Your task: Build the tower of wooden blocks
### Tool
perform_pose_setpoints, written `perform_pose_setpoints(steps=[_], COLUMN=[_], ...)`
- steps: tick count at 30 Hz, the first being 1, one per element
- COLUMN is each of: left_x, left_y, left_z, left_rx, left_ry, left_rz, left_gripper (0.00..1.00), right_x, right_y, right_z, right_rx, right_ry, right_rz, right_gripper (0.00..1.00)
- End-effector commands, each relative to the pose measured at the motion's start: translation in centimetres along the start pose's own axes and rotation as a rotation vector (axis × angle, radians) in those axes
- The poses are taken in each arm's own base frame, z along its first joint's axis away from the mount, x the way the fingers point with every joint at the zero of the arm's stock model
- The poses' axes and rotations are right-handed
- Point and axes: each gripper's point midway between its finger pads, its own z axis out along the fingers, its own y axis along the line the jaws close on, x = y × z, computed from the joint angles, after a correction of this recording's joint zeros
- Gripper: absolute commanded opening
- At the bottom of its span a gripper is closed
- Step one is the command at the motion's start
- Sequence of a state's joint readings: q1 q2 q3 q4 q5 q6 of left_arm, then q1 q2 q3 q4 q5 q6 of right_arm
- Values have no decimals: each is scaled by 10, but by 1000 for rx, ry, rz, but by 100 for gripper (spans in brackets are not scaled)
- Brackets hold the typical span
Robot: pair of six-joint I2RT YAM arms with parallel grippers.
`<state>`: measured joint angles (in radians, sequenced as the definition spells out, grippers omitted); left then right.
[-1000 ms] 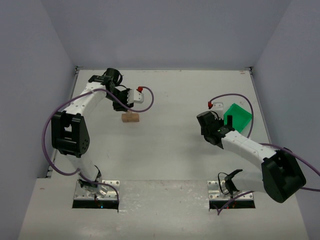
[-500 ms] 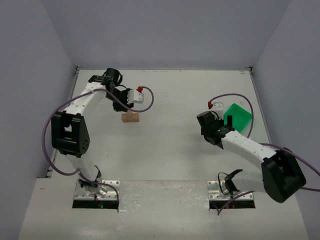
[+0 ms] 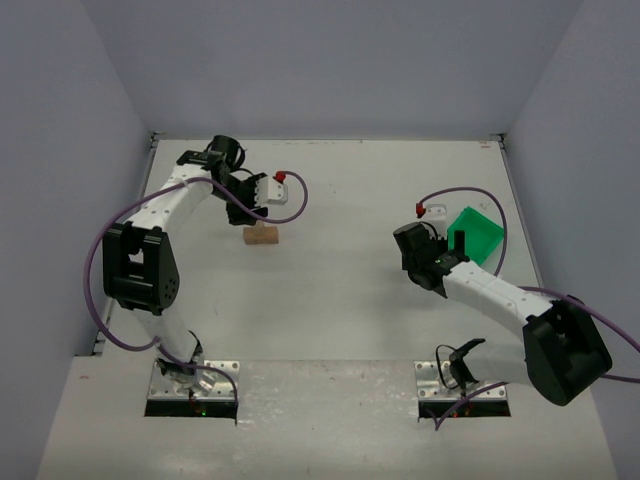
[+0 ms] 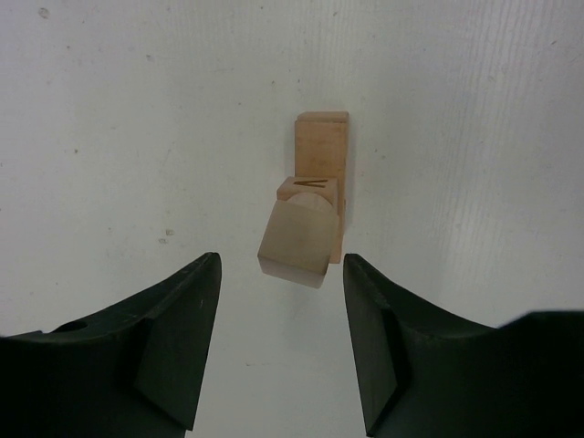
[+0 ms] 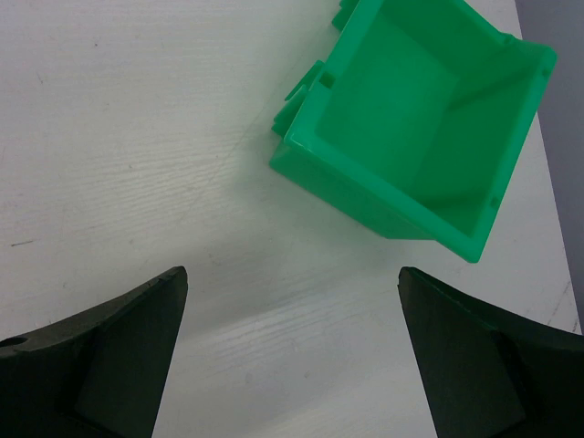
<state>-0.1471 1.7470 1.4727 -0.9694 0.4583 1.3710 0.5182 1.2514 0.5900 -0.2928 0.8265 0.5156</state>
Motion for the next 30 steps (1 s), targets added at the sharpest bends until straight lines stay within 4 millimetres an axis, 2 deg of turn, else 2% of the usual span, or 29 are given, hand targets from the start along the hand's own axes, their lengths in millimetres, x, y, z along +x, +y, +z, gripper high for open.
perform_pose_setpoints(steps=[1, 6, 9, 12, 15, 18, 19, 20, 22, 24, 25, 26, 27, 28, 29, 30], left_x=[-15, -24, -36, -49, -69, -101, -116, -123, -159, -173, -183, -189, -175, -166, -159, -148], left_y=[5, 4, 5, 1, -1, 2, 4, 15, 40, 62, 66, 82, 102, 114, 120, 124], left_z=[-12, -20, -31, -44, -67, -97, -113, -118, -163, -201, -215, -244, -264, -279, -287, -286], left_rx=[-41, -47, -75, -99, -147, -233, -284, -331, -503, -646, -661, -750, -888, -972, -1018, -1034], left_ry=[-64, -94, -130, -161, -222, -347, -409, -449, -625, -732, -793, -872, -890, -922, -954, -968], left_rz=[15, 14, 10, 16, 29, 29, 26, -9, -112, -239, -282, -411, -559, -688, -801, -948], left_gripper=[56, 67, 100, 100, 100, 100, 100, 100, 100, 100, 100, 100, 100, 100, 100, 100], right_x=[-23, -24, -23, -25, -28, -33, -34, -35, -38, -42, -41, -39, -38, -37, -35, -31], right_y=[-1, -1, -1, 0, 1, 6, 8, 10, 15, 18, 21, 21, 21, 21, 20, 18], right_z=[-3, -4, -5, -6, -8, -13, -14, -15, -20, -26, -26, -28, -31, -31, -32, -34], right_rx=[9, 4, -6, -21, -34, -83, -98, -112, -157, -198, -213, -231, -245, -248, -247, -249], right_ry=[-53, -56, -61, -72, -80, -99, -102, -104, -113, -126, -122, -126, -129, -124, -120, -111], right_rz=[52, 60, 65, 66, 72, 94, 100, 104, 127, 152, 150, 154, 164, 172, 179, 191], right_gripper=[99, 99, 99, 99, 99, 99, 99, 99, 99, 99, 99, 99, 99, 99, 99, 99])
